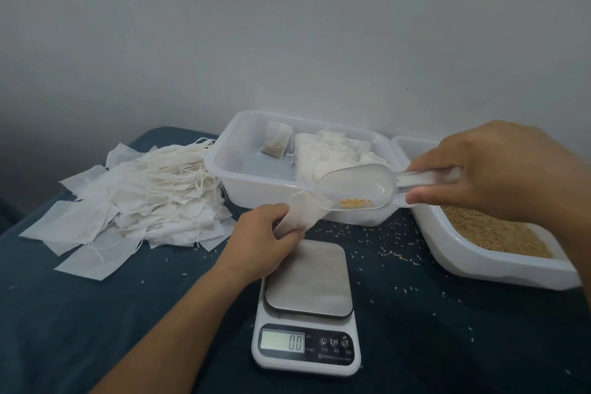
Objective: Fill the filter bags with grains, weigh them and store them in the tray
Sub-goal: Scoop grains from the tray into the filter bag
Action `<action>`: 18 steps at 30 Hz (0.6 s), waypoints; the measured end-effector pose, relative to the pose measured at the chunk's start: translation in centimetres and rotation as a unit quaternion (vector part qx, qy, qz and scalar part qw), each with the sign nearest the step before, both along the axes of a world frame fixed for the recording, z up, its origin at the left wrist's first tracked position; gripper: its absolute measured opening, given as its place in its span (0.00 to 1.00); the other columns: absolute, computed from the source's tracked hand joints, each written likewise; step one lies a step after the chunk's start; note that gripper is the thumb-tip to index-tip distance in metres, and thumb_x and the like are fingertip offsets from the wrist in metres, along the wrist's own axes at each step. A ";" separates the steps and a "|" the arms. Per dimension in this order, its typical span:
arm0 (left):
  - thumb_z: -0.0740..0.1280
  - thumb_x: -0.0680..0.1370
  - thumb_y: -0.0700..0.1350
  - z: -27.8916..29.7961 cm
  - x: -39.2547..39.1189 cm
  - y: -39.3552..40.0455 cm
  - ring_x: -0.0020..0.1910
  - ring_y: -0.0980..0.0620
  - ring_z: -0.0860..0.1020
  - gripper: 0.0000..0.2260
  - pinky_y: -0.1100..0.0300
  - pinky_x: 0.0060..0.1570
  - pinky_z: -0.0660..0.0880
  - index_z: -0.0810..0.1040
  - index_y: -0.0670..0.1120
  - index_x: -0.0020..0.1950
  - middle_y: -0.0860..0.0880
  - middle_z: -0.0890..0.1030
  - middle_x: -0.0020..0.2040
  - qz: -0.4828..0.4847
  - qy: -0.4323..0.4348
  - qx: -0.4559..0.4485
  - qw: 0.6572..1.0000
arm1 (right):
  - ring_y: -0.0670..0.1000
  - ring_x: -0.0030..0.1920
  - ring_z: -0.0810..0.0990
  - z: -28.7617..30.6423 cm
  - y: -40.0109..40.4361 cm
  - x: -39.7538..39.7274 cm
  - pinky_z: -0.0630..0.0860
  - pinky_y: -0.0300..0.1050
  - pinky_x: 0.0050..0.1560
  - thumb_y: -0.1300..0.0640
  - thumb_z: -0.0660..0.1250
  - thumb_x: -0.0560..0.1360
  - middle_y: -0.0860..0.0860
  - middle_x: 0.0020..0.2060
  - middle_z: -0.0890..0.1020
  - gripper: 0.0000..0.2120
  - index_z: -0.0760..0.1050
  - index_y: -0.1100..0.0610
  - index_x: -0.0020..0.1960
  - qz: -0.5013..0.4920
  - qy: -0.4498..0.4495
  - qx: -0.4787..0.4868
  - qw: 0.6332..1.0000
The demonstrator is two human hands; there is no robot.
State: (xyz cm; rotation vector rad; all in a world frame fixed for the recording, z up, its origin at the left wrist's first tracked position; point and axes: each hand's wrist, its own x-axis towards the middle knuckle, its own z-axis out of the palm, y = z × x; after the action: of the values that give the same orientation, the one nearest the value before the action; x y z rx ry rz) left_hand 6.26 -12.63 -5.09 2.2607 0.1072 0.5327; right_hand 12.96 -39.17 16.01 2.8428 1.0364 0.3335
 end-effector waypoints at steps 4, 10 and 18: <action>0.72 0.77 0.52 0.0 -0.1 -0.1 0.36 0.59 0.73 0.14 0.66 0.32 0.62 0.71 0.54 0.35 0.61 0.77 0.36 -0.003 0.005 0.004 1.000 | 0.46 0.49 0.77 0.0 0.2 0.0 0.67 0.45 0.41 0.21 0.59 0.62 0.32 0.44 0.80 0.26 0.79 0.28 0.56 -0.005 -0.007 -0.012 1.000; 0.72 0.77 0.52 0.2 0.0 0.0 0.36 0.60 0.74 0.13 0.67 0.31 0.62 0.72 0.56 0.35 0.61 0.77 0.36 -0.002 0.006 0.005 1.000 | 0.46 0.49 0.78 0.0 0.0 -0.1 0.72 0.46 0.44 0.19 0.57 0.61 0.34 0.43 0.81 0.29 0.79 0.28 0.56 -0.017 0.005 -0.013 1.000; 0.72 0.77 0.53 0.4 -0.1 -0.1 0.37 0.56 0.77 0.08 0.63 0.35 0.71 0.79 0.51 0.41 0.55 0.80 0.37 0.000 0.016 -0.036 0.999 | 0.41 0.40 0.79 -1.7 -1.9 0.3 0.77 0.47 0.42 0.22 0.64 0.59 0.36 0.35 0.83 0.24 0.83 0.32 0.47 -0.027 0.081 0.133 0.987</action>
State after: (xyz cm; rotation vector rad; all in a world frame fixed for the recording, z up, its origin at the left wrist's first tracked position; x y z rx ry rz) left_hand 6.12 -12.74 -4.73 2.1989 0.1394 0.4856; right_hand 13.30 -41.11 14.30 3.1780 1.0068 0.2579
